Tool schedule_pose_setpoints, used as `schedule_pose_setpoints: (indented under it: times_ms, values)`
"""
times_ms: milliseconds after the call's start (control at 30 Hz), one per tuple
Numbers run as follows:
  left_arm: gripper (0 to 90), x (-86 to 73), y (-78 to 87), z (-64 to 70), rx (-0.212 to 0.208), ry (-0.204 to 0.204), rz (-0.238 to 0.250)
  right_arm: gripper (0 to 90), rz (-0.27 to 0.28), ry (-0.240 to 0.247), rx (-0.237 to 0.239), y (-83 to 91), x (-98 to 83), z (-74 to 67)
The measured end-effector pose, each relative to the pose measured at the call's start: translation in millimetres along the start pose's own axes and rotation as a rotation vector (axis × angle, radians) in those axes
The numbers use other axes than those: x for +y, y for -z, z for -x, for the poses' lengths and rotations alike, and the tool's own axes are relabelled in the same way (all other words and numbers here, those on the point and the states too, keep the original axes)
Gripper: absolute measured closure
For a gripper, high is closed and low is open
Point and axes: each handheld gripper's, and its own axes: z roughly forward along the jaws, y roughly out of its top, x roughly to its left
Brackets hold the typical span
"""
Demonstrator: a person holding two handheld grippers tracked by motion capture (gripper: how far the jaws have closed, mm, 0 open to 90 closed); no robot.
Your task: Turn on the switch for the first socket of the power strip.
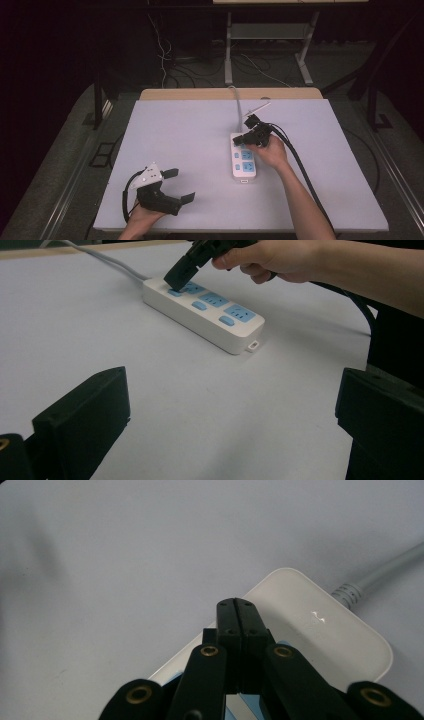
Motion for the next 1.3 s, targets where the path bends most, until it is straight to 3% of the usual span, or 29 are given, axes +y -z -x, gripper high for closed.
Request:
schedule_pose_setpoints:
  times_ms: [933, 967, 1033, 1100, 1300]
  values:
    - [0.0, 0.1, 0.2, 0.9, 0.005, -0.01, -0.003, 90.0, 0.045, 0.024, 0.005, -3.4, -9.0, -0.5]
    - [0.0, 0.1, 0.3, 0.9, 0.005, -0.011, -0.004, 90.0, 0.039, 0.046, -0.004, -5.0, -7.5, -2.6]
    - [0.0, 0.1, 0.8, 0.8, 0.007, -0.009, -0.001, 90.0, 0.031, 0.045, -0.016, -4.6, -6.2, -2.7]
    - [0.0, 0.0, 2.1, 0.6, 0.008, -0.006, 0.004, 90.0, 0.014, 0.068, -0.07, -3.5, -3.1, -3.6]
    - [0.0, -0.2, 1.6, -1.9, 0.009, 0.0, 0.004, 90.0, 0.022, 0.07, -0.059, -3.0, -4.1, -1.9]
